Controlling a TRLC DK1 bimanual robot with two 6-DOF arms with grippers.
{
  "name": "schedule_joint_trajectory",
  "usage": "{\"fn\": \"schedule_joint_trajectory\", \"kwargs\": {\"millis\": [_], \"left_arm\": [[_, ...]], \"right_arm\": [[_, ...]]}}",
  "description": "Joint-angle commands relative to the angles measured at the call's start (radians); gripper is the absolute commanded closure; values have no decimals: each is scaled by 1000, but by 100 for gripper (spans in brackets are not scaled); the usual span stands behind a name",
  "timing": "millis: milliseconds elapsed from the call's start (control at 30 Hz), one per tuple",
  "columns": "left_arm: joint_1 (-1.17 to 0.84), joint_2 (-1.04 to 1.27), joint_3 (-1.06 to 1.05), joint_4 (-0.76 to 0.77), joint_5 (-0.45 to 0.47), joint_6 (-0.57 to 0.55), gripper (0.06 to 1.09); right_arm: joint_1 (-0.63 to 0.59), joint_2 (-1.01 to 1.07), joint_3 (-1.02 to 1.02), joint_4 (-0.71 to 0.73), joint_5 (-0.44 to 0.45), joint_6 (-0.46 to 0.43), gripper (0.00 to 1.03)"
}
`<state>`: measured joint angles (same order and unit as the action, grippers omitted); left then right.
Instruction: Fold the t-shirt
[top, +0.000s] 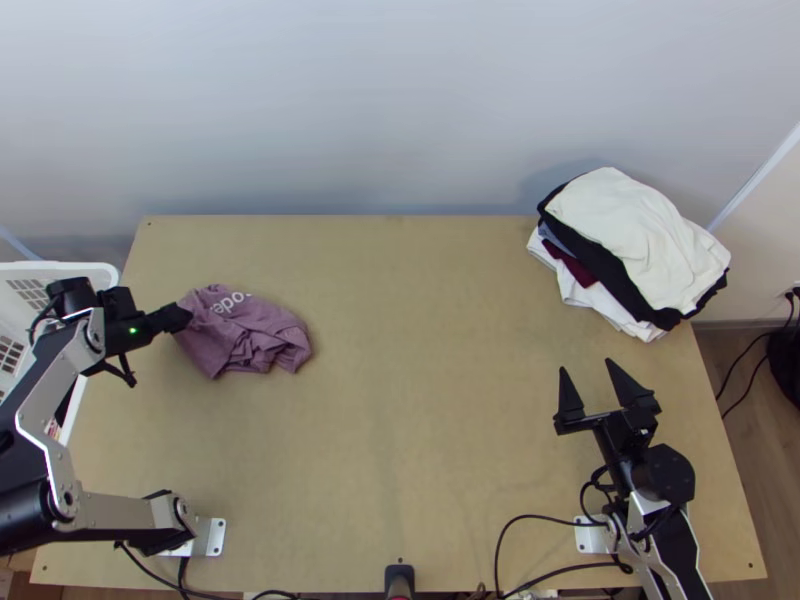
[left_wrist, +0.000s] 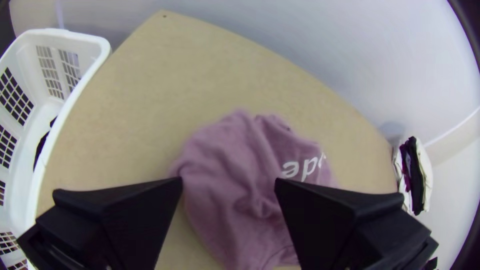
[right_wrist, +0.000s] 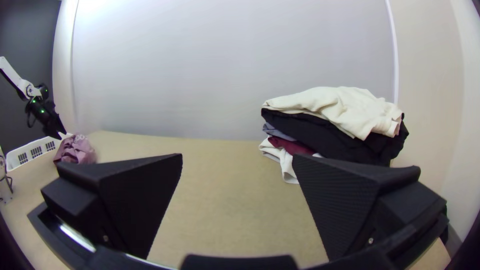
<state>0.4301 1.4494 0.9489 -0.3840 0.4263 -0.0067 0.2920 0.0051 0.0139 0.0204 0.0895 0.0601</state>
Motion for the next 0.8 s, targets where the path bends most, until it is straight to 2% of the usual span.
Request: {"fn": "schedule_joint_trajectory", "kwargs": {"millis": [0,133,200,333,467,533,667,767], "left_arm": [[7,-103,85,-27,9,-6,9],[-25,-187,182,-150,8,14,9],[-80,-228,194,-217,-6,59,10],[-264,-282,175,-317,-179,106,11],[-409,-287,154,-423,-274,117,13],[-453,-268,140,-438,-313,116,20],[-495,-204,122,-440,-374,117,20],[-498,-155,113,-431,-386,123,20]], "right_arm": [[-2,-7,-8,-17,1,17,3],[-2,-7,-8,-17,1,17,3],[-2,-7,-8,-17,0,17,3],[-2,-7,-8,-17,1,17,3],[-2,-7,-8,-17,1,17,3],[-2,-7,-8,-17,1,17,3],[-2,-7,-8,-17,1,17,3],[-2,-7,-8,-17,1,17,3]]}}
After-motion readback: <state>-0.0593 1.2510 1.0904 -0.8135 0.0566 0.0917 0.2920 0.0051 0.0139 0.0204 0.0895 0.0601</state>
